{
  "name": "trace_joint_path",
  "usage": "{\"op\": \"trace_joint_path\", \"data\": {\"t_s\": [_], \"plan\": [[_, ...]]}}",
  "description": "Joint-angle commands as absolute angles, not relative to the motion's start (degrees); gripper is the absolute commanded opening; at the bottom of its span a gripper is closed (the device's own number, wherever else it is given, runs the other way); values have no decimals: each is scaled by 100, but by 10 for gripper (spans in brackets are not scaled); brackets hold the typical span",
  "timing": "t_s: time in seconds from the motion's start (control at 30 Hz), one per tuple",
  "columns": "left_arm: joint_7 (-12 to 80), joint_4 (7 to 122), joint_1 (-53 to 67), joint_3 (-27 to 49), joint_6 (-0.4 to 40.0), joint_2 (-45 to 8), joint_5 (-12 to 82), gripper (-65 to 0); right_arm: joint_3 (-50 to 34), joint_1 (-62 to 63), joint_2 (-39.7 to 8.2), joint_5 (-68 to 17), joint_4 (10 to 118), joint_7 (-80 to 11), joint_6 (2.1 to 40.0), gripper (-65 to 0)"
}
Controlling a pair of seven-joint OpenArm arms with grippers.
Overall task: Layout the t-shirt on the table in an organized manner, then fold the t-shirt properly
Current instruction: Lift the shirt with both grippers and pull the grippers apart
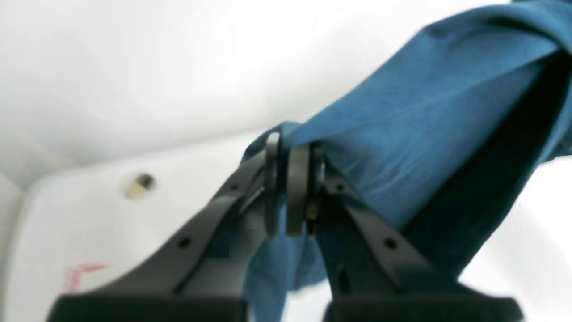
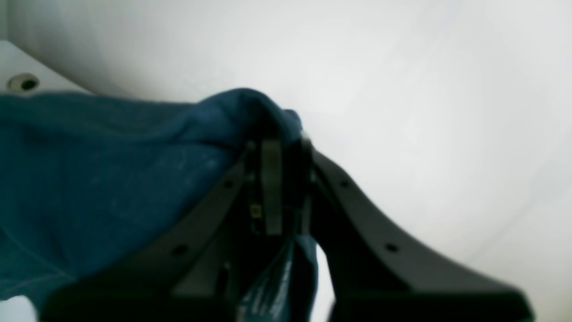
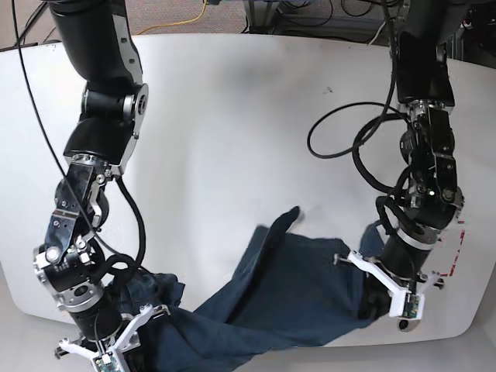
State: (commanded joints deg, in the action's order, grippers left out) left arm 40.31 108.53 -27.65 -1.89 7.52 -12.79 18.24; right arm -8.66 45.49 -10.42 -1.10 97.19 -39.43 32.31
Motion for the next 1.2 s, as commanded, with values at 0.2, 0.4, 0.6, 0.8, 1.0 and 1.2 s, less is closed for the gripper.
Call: {"op": "trace_joint_path", "data": {"t_s": [0.2,0.4,0.6,0.8,1.0,1.2], "plan": [[4259,11055,-3345,-57,752,-1420,1851,-642,-866,5051,-1086,-110,9692,-4303,3275,-650],[4259,11081,-3389,-48,769,-1429,1833,-642,-884,4813,-1270,-171,9886,-4567,3284,-650],[4259,11081,-2835,-66,1218,-1534,1833,-642,-892,3952,-1270,-154,10229,-4611,3451,-650],[4259,11081,-1903,-57,1481,-1543,1824,-643,-892,2607,-1226,-163,10686,-4585,3468,-650],[4251,11090,-840,-40,1516,-1824,1824,-644,-901,1323,-1218,-163,10879,-4462,3468,-650],[4242,11284,303,242,1516,-2097,1833,-644,-901,110,-1209,-171,11020,-4259,3468,-650]]}}
